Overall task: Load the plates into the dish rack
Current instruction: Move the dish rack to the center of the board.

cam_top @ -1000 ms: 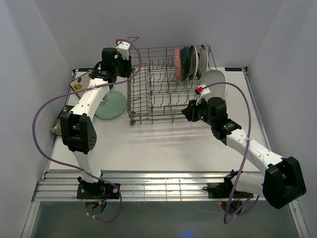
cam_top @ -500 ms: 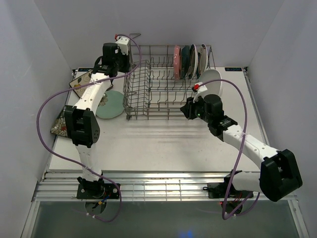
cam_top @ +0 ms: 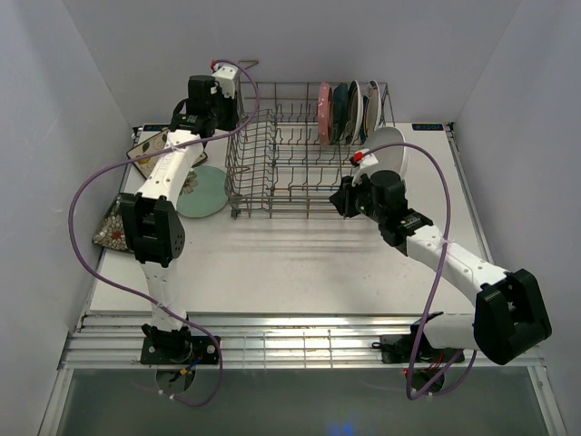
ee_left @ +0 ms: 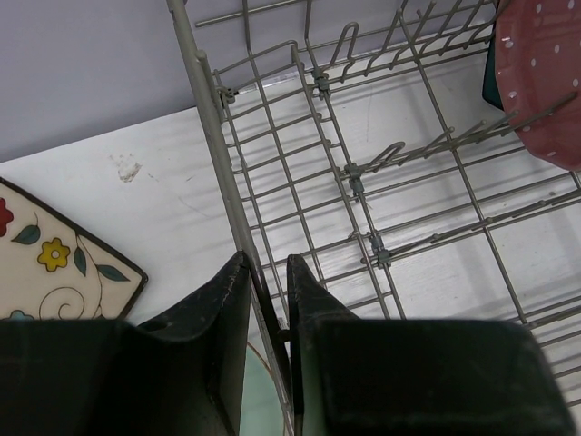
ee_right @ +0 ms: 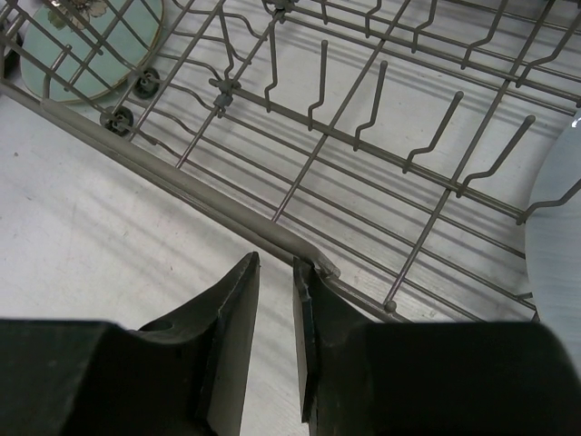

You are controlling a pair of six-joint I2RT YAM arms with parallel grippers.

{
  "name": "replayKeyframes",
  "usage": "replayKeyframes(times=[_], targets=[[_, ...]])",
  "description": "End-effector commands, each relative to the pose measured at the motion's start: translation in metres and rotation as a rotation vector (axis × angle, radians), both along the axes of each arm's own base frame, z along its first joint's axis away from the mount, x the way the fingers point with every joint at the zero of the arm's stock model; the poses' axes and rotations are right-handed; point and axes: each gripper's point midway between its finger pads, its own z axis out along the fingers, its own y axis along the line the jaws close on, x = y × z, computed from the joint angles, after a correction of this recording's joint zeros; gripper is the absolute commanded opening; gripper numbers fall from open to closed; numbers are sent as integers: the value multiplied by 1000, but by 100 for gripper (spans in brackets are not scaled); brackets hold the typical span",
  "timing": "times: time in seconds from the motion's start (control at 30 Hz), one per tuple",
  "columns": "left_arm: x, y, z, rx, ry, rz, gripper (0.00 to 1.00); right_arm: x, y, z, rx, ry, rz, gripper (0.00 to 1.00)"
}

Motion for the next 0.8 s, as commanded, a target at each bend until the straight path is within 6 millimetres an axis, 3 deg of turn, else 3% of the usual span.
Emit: replayKeyframes(times=[0.0,0.1,0.17,0.23,0.33,0.57,0.77], targets=[[-4,-28,5,-4,-15,-108,9,39,-23,46,23,-144,-153,28],[-7,-28,2,-2,-8,-110,14,41,-26,49,22,-144,-159,28],[-9,-26,3,11,-9,-110,38,40,-26,51,20,-148,-149,29],[-13,-23,9,19,-18,-97,72,38,-25,52,21,-145,-143,33],[-19,-19,21,21,-37,-90,84,35,-25,57,30,-155,-131,40],[-40,-17,58,4,-88,-101,95,32,-24,59,31,-151,-124,43],[-67,-8,89,-3,-128,-89,97,29,-26,59,28,-149,-123,47]])
